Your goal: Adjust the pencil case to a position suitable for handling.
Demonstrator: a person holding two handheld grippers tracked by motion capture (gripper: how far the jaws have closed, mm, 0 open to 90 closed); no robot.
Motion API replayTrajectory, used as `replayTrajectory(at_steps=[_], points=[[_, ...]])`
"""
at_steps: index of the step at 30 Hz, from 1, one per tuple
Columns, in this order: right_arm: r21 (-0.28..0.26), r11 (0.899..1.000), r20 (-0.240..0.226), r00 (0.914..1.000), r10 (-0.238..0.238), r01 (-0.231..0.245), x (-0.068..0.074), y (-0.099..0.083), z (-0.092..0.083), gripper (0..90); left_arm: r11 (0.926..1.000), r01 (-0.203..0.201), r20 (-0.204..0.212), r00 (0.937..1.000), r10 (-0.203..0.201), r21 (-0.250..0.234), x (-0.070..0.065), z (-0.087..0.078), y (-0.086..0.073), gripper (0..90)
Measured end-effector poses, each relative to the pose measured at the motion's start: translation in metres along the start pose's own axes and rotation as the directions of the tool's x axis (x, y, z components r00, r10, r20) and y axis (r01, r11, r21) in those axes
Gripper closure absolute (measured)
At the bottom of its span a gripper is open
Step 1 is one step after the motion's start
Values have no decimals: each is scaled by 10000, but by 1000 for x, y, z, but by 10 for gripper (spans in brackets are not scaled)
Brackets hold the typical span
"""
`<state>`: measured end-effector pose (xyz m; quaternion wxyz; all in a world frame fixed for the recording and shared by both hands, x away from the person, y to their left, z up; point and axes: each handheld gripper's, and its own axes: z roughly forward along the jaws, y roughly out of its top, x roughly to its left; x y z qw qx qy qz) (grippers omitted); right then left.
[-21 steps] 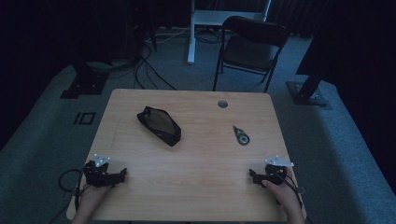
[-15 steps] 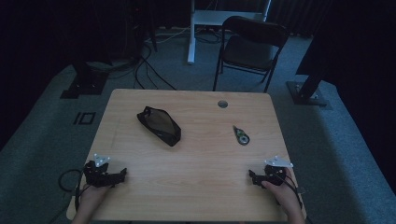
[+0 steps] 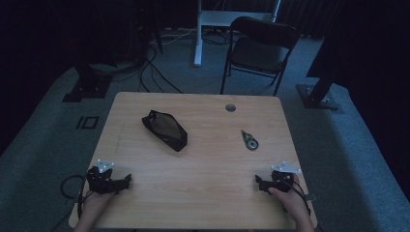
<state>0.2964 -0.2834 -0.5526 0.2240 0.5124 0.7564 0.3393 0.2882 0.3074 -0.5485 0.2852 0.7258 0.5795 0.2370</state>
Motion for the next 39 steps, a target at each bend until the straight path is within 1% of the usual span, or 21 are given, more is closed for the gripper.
replayTrajectory(at_steps=[3, 5, 7, 8, 11, 13, 20, 25, 28, 31, 36, 39], points=[[-30, 10000, -198, 9998, -38, 37, 3, 2, 0, 127, 10000, 0, 0, 10000, 0, 0, 0, 0, 0, 6], [-26, 9999, -256, 9996, -125, 124, 5, 4, 0, 127, 10000, 2, 0, 10000, -2, -1, 0, 0, 0, 6], [-49, 10000, -278, 9996, -82, 81, 6, 5, 1, 127, 10000, 1, -1, 10000, -1, -1, 0, 0, 0, 6], [-106, 9998, -368, 9992, -159, 155, 8, 7, 2, 128, 10000, 1, 0, 10000, -1, 0, 0, 0, 0, 6], [-244, 9991, -369, 9987, -365, 356, 12, 12, 3, 131, 10000, 1, 0, 10000, -1, -1, 0, 0, 0, 6], [-281, 9992, -516, 9982, -300, 286, 15, 15, 4, 131, 10000, 0, 0, 10000, 0, 1, 0, 0, 0, 6], [-344, 9986, -740, 9964, -420, 395, 24, 24, 9, 131, 10000, 0, -1, 10000, 0, -1, 0, 0, 0, 6], [-500, 9979, -922, 9947, -455, 410, 32, 31, 12, 131, 10000, -1, 0, 10000, 1, 1, 0, 0, 0, 6], [-516, 9973, -994, 9934, -580, 530, 37, 35, 15, 131, 10000, -1, 0, 10000, 1, 3, 0, 0, 0, 6], [-604, 9968, -1111, 9921, -589, 525, 42, 40, 18, 131, 10000, -1, 0, 10000, 1, 1, 0, 0, 0, 6], [-768, 9954, -1509, 9862, -679, 568, 52, 46, 24, 132, 10000, -3, 0, 10000, 3, 2, 0, 0, 0, 6], [-778, 9949, -1583, 9844, -764, 647, 58, 50, 27, 141, 10000, -2, 0, 10000, 2, 3, 0, 0, 0, 6]])
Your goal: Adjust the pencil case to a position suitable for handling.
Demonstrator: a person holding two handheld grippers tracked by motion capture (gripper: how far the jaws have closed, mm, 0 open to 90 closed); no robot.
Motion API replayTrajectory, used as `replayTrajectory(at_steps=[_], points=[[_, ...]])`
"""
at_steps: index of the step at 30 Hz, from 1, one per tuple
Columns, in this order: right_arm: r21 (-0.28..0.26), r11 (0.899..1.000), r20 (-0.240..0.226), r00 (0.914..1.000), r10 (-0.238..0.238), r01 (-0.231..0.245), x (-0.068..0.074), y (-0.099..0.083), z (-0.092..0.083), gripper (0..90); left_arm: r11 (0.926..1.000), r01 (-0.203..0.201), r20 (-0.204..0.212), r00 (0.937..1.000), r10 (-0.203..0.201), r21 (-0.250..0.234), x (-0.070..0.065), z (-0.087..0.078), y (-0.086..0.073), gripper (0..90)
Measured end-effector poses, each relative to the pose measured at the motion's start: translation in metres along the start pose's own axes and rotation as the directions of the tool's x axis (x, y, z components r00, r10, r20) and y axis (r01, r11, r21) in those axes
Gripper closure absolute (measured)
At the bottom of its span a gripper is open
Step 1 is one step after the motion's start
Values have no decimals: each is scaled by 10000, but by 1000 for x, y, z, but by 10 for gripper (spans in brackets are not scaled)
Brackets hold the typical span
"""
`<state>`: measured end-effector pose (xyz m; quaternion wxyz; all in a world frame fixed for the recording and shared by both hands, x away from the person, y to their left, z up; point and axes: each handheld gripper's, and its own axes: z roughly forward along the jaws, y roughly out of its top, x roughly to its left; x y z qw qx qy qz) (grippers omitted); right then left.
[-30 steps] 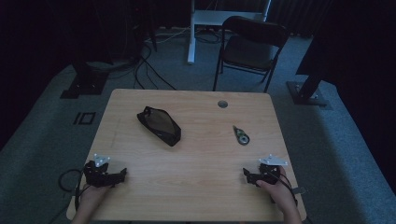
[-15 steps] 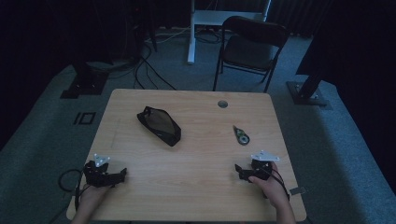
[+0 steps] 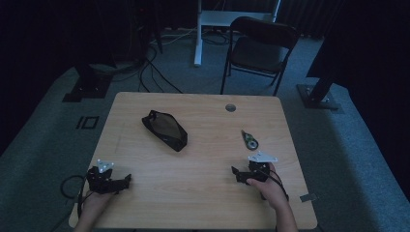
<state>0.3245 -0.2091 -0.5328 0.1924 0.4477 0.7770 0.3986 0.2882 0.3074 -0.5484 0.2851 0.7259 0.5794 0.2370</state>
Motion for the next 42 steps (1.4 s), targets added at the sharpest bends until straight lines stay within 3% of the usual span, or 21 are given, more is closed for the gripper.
replayTrajectory(at_steps=[11, 18, 22, 42], points=[[-67, 9981, -417, 9972, -622, 620, 21, 17, 18, 156, 10000, 2, -1, 10000, -2, -1, 0, 0, 0, 5], [-163, 9979, -687, 9956, -639, 629, 34, 27, 31, 156, 10000, 2, -1, 10000, -2, -2, 0, 0, 0, 6], [-140, 9956, -951, 9910, -937, 928, 44, 33, 39, 158, 10000, 0, -1, 10000, 0, 0, 0, 0, 0, 6], [-453, 9915, -1388, 9821, -1274, 1223, 79, 66, 70, 170, 10000, 2, 1, 10000, -2, 0, 0, 0, 0, 6]])
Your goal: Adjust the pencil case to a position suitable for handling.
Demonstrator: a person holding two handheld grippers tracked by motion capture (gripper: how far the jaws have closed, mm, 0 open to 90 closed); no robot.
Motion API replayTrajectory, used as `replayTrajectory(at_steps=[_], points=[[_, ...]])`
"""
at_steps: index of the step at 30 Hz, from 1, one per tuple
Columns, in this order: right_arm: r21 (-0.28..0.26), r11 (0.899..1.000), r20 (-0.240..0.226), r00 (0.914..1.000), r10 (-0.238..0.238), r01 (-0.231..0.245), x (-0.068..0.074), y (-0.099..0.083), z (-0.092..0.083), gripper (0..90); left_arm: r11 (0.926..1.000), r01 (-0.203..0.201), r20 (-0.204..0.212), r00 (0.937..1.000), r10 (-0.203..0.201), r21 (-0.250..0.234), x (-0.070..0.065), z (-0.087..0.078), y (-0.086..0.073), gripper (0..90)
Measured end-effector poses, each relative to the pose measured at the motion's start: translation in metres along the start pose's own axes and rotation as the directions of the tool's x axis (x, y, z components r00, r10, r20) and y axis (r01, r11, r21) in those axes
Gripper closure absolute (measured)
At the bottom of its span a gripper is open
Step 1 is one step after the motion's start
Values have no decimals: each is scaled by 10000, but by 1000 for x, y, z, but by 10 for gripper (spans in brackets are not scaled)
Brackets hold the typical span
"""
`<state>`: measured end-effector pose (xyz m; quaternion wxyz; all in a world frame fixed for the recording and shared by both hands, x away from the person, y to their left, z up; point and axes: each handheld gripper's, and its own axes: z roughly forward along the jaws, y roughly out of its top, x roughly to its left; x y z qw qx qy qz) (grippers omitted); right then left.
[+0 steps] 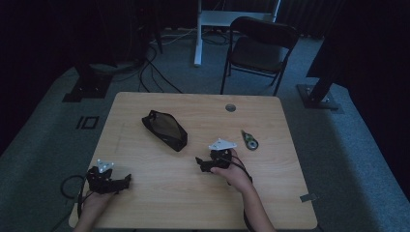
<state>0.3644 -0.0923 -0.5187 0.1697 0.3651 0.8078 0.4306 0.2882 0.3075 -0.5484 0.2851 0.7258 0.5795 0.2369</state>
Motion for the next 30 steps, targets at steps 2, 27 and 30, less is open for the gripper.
replayTrajectory(at_steps=[2, 27, 30], points=[[-6, 10000, 5, 10000, -9, 9, 1, 2, 2, 170, 10000, 2, -1, 10000, -2, 1, 0, 0, 0, 6], [-511, 9983, -215, 9993, -303, 292, 21, 35, 42, 247, 10000, 16, -1, 10000, -16, -6, 0, 0, 0, 6], [-587, 9977, -141, 9993, -353, 344, 22, 39, 46, 305, 10000, 24, -1, 10000, -24, -10, 0, 0, 0, 6]])
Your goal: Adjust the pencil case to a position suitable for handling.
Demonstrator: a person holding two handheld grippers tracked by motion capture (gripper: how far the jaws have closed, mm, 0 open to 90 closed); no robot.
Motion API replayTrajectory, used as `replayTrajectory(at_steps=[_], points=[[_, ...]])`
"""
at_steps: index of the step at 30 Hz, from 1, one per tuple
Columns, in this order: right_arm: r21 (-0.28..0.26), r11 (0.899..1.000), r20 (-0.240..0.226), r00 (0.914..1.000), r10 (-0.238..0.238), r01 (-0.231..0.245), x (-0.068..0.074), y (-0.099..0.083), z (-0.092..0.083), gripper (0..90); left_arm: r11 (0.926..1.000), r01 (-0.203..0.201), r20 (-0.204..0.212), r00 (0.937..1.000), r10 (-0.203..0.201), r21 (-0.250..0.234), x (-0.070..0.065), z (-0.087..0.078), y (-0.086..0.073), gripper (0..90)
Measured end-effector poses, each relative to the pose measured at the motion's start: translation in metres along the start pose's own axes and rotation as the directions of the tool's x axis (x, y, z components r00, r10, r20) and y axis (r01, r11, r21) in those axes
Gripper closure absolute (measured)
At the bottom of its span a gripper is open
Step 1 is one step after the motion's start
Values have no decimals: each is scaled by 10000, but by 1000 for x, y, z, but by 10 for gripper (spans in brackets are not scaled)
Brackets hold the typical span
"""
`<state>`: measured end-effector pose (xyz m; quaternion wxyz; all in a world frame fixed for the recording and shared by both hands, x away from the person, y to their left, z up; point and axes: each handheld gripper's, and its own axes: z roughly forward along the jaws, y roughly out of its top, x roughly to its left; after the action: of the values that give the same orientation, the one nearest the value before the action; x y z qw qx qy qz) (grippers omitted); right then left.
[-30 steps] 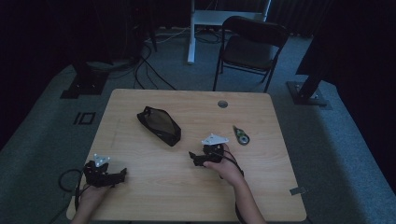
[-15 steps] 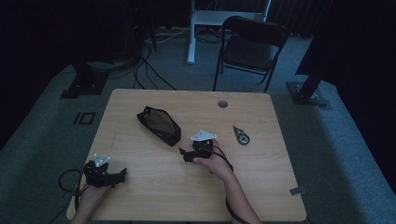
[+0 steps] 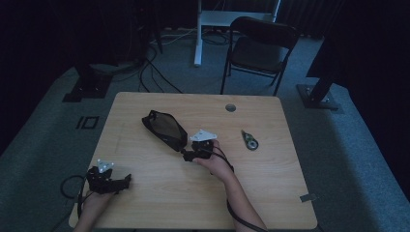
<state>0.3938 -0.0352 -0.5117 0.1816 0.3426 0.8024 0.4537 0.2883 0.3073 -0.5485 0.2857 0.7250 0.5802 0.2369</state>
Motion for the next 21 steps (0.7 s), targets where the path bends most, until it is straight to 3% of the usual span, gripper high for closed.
replayTrajectory(at_steps=[4, 6, 7, 10, 17, 21], points=[[-75, 10000, 90, 10000, 16, -15, 0, 5, 3, 354, 10000, 0, 0, 10000, 0, 0, 0, 0, 0, 5], [-98, 9999, 152, 9999, 55, -54, -1, 8, 5, 397, 10000, 0, 0, 10000, 0, 0, 0, 0, 0, 6], [2, 9998, 144, 9997, 213, -213, -3, 10, 8, 462, 10000, -7, 0, 10000, 7, 4, 0, 0, 0, 6], [91, 9995, 192, 9993, 308, -309, -4, 11, 11, 503, 10000, -9, 1, 10000, 9, 5, 0, 0, 0, 6], [315, 9991, -25, 9996, 272, -272, -4, 11, 20, 649, 10000, 1, 0, 10000, -1, 0, 0, 0, 0, 6], [296, 9995, 126, 9999, 114, -118, -3, 11, 22, 721, 10000, -5, 1, 10000, 5, 4, 0, 0, 0, 6]])
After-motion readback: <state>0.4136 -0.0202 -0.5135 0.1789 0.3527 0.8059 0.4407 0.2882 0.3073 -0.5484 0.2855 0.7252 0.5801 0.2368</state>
